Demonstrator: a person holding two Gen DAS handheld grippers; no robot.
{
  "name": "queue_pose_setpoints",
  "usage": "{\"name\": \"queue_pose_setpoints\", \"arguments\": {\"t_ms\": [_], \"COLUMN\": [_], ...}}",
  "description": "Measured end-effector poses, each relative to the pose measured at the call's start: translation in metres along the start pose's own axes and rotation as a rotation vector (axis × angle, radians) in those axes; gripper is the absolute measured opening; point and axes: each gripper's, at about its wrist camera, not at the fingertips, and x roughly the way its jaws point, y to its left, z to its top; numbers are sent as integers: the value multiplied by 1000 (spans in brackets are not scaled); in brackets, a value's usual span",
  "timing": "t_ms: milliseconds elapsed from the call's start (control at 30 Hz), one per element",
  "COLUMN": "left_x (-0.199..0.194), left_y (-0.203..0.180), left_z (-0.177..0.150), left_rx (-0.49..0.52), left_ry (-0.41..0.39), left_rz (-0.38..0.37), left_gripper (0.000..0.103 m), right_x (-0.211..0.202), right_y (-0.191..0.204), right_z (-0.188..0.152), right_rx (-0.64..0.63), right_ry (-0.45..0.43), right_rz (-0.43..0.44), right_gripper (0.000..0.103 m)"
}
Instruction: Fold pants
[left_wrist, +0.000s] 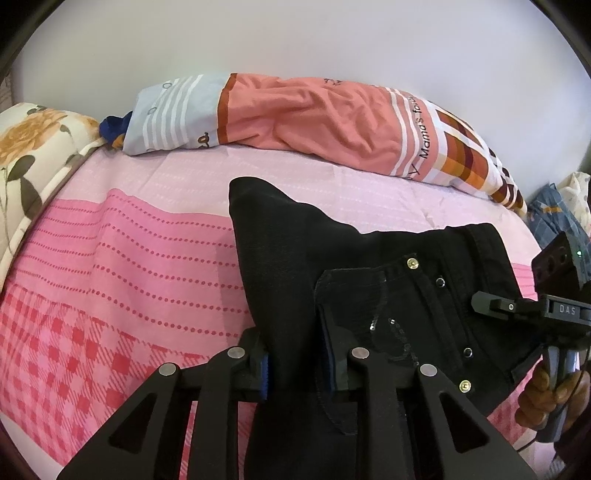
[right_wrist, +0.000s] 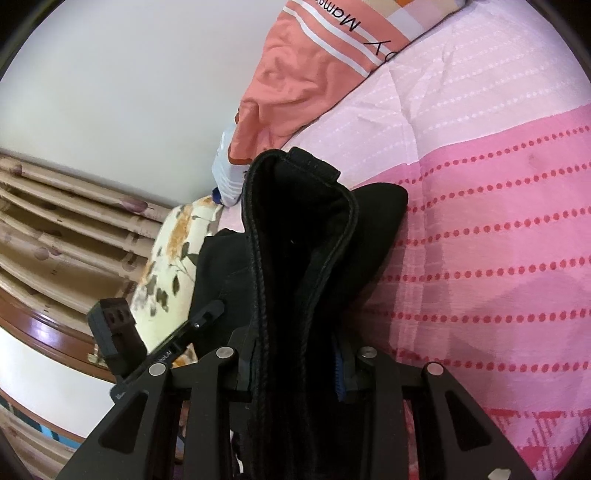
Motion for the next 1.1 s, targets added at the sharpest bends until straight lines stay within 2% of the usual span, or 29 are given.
{"name": "queue_pose_setpoints", "arguments": {"t_ms": [133, 200, 267, 367, 467, 533, 600, 633, 700, 733, 933, 1033, 1100], "left_x": [5, 8, 9, 8, 4, -1, -6, -9, -15, -18, -34, -49, -59], "left_y": [4, 8, 12, 14, 13, 11, 9, 8, 6, 5, -1, -6, -9], "left_z": [-4, -7, -11, -15, -18, -19, -21, -22, -25, -26, -31, -37, -40], "left_rx": [-11, -26, -33, -32, -24, -16, -10, -9, -9, -12, -48, -48, -49], "left_ry": [-5, 0, -6, -17, -38, -49, -72, -84, -104, -110, -157, -220, -247], "left_rz": [43, 84, 109, 141, 176, 210, 241, 258, 277, 280, 273, 289, 286], "left_gripper": [40, 55, 57, 69, 73, 75, 78, 79, 83, 83, 83, 83, 83], "right_x": [1, 1, 1, -1, -7, -16, -25, -32, -39, -41, -37, -39, -41], "right_y": [1, 1, 0, 5, 19, 32, 44, 53, 67, 73, 101, 110, 114], "right_z": [-2, -4, -6, -7, -12, -17, -23, -28, -36, -41, -77, -89, -94], "right_rx": [-28, -46, -58, -82, -134, -173, -207, -236, -282, -305, -416, -413, -406], "right_ry": [-7, -12, -21, -38, -81, -117, -165, -197, -234, -249, -295, -329, -327], "right_rz": [-56, -91, -123, -166, -257, -313, -343, -354, -393, -415, -556, -599, -592], "right_gripper": [34, 41, 45, 47, 50, 55, 68, 72, 88, 91, 96, 97, 97]}}
